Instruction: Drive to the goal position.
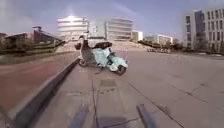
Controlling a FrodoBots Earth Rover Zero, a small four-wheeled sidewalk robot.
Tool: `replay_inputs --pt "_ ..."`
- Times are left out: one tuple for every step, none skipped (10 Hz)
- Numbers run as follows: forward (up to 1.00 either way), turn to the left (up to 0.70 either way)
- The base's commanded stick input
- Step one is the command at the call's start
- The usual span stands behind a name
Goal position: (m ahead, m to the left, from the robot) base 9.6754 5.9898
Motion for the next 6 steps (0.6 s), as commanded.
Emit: replay_inputs --pt "0.45 -0.27" --pt "0.45 -0.27" --pt "0.45 -0.27" --pt "0.45 -0.27" --pt "0.45 -0.27" --pt "0.45 -0.27"
